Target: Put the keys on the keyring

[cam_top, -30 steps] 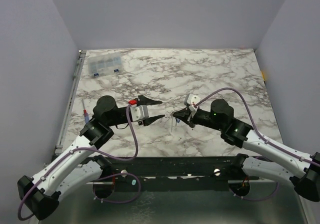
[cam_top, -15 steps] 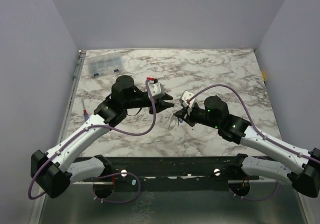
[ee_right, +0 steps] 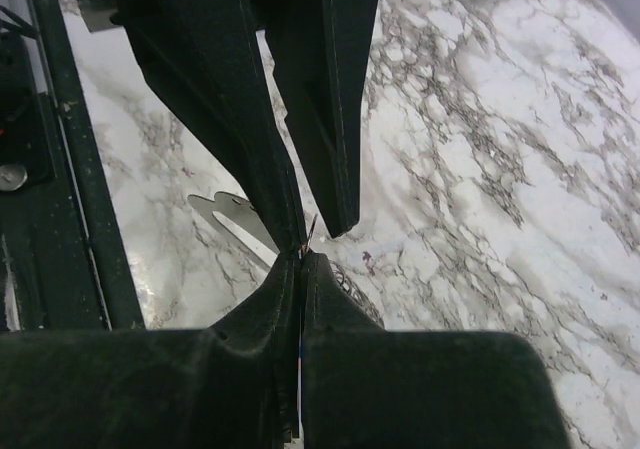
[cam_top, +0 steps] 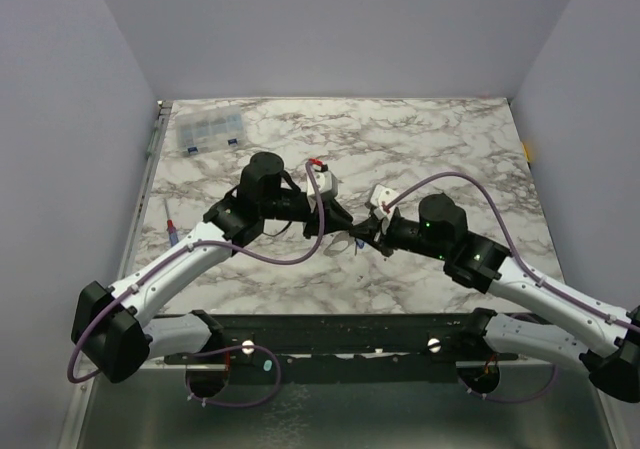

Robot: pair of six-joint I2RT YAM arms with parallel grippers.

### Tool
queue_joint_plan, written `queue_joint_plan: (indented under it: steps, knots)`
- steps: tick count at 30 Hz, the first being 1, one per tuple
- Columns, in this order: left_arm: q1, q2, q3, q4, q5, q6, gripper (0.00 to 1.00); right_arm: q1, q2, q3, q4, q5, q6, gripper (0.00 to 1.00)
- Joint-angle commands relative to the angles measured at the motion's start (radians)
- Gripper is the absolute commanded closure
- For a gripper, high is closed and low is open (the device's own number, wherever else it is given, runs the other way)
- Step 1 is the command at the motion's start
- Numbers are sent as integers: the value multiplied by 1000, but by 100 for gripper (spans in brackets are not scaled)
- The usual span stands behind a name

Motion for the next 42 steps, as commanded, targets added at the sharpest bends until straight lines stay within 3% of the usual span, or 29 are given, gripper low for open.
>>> queue_joint_plan:
  steps: [1,13,38,42]
  knots:
    - [-5,-53,-44,6,72,47,78,6,-48,-7,37,-81,-7,99]
    - [-35,-65,-79,5,84,79,85,6,-52,-10,39,-143,-10,99]
    - [-69,-55,-94,-63,55,139,82,6,-97,23,28,-208,-45,99]
    - [-77,-50,-94,-85,45,149,87,6,-94,33,23,-204,-61,99]
